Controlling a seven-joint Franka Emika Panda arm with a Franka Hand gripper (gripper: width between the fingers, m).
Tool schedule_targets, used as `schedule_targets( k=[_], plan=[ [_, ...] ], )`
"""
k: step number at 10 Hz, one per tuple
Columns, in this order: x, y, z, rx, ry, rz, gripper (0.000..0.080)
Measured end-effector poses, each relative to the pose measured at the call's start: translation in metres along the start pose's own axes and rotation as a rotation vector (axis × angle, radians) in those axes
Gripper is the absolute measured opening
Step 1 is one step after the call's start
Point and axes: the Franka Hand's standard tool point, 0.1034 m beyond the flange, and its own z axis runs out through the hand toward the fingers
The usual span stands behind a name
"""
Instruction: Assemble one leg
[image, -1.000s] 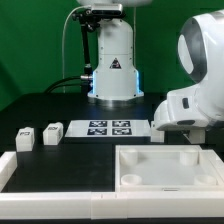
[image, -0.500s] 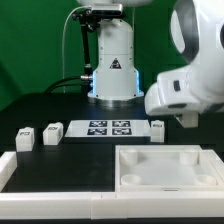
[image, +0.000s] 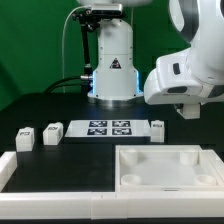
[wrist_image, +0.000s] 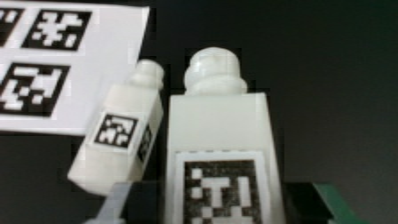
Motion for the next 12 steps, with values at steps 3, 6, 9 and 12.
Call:
schedule_targets(
  k=[3,6,9,12],
  plan=[
    [0.003,0.0,-0.004,0.01,0.287,0.0,0.0291],
    [0.001,0.01,-0.033,0.02,0.524,-0.002,0.0291],
    [0.01,0.013,-0.072,0.041,0.776,-0.008,0.0291],
    [0.023,0.018,-0.098,0.043,0.969,-0.049,0.0291]
  ],
)
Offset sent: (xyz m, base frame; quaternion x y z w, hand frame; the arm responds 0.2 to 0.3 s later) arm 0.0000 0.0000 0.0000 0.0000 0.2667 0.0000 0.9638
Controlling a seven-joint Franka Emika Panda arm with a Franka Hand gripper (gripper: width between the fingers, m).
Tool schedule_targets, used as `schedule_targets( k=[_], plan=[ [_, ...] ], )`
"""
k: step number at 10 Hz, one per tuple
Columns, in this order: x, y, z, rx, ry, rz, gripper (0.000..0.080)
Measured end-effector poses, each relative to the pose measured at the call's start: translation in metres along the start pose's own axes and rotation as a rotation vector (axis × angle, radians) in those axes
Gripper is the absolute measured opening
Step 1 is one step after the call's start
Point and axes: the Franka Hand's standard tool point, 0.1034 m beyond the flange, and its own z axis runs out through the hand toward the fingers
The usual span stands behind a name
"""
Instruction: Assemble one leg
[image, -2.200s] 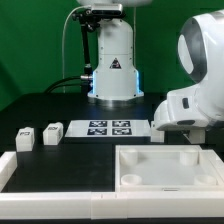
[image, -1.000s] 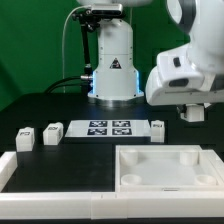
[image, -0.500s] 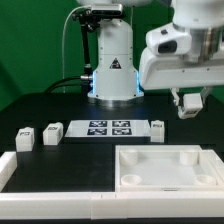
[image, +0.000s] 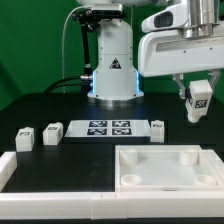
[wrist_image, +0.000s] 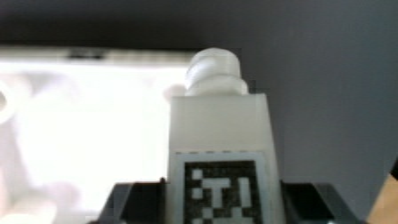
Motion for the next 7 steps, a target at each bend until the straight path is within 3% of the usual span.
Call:
schedule_targets(
  k=[5,7],
  plan=[
    [-0.003,0.0,0.002,0.0,-0.015,0.001,0.0291],
    [0.025,0.014,0.01,-0.006,-0.008,-0.059,0.0291]
  ],
)
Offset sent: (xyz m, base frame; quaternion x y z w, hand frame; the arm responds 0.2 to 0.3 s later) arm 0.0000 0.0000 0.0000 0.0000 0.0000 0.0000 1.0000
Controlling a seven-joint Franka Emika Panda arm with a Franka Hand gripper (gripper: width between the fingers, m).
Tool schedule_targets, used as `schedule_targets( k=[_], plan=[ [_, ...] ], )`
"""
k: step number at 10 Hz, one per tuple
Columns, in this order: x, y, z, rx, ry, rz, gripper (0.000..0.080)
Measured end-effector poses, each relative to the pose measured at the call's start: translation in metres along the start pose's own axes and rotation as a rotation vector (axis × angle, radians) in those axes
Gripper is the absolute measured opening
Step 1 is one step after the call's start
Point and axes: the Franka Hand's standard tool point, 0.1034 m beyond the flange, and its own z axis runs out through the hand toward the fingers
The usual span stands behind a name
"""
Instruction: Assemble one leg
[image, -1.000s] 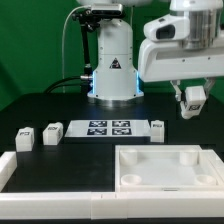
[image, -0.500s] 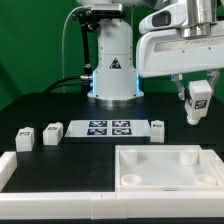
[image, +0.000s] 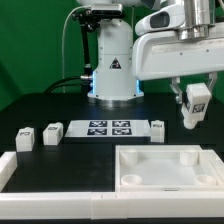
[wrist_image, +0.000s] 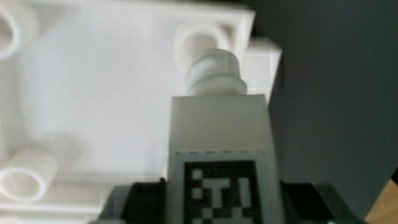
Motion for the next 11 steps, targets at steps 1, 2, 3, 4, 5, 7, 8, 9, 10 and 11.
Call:
schedule_targets(
  k=[1,2,3,4,5,7,8,9,10,11],
  plan=[
    [0.02,0.0,0.002,0.004,0.014,-0.009,0.0291],
    [0.03,-0.002,0.0,0.007,0.019,-0.011,0.0291],
    [0.042,-0.001,0.001,0.009,0.031,-0.019,0.0291],
    [0.054,0.004,0.005,0.01,0.042,-0.04,0.0291],
    [0.059,0.004,0.006,0.009,0.082,-0.038,0.0291],
    [0.056,0.004,0.007,0.01,0.078,-0.04,0.0291],
    [0.065,0.006,0.004,0.004,0.204,-0.038,0.0291],
    [0.061,0.008,0.005,-0.005,0.307,-0.037,0.0291],
    [0.057,0.011,0.008,-0.007,0.3,-0.037,0.0291],
    [0.064,0.011,0.007,-0.008,0.303,-0.044,0.0291]
  ],
)
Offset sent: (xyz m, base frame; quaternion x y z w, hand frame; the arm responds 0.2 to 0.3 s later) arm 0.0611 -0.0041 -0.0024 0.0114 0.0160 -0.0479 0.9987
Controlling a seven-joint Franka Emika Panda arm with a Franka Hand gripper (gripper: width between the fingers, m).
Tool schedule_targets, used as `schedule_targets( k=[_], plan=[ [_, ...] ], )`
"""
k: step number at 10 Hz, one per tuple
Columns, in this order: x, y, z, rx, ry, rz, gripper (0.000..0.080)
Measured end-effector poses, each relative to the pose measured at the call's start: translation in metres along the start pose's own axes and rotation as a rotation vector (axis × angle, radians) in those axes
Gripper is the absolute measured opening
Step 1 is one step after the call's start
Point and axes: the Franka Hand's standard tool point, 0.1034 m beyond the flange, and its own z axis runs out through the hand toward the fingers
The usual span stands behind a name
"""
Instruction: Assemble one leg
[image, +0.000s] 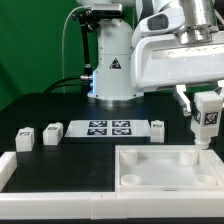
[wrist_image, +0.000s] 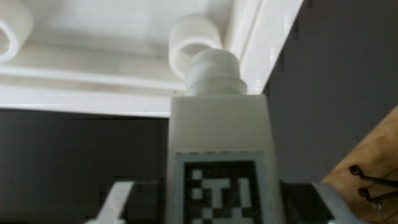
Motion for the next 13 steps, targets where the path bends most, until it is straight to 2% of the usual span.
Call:
schedule_targets(
  k=[4,7,9,13],
  plan=[
    [0.016,0.003,0.018,0.003,0.011,-0.028,0.0291],
    [0.011,0.005,0.034,0.005,0.002,-0.031,0.0291],
    [0.002,0.008,0.043,0.003,-0.005,-0.031,0.0291],
    [-0.004,0.011,0.047,0.002,-0.015,-0.029,0.0291]
  ],
)
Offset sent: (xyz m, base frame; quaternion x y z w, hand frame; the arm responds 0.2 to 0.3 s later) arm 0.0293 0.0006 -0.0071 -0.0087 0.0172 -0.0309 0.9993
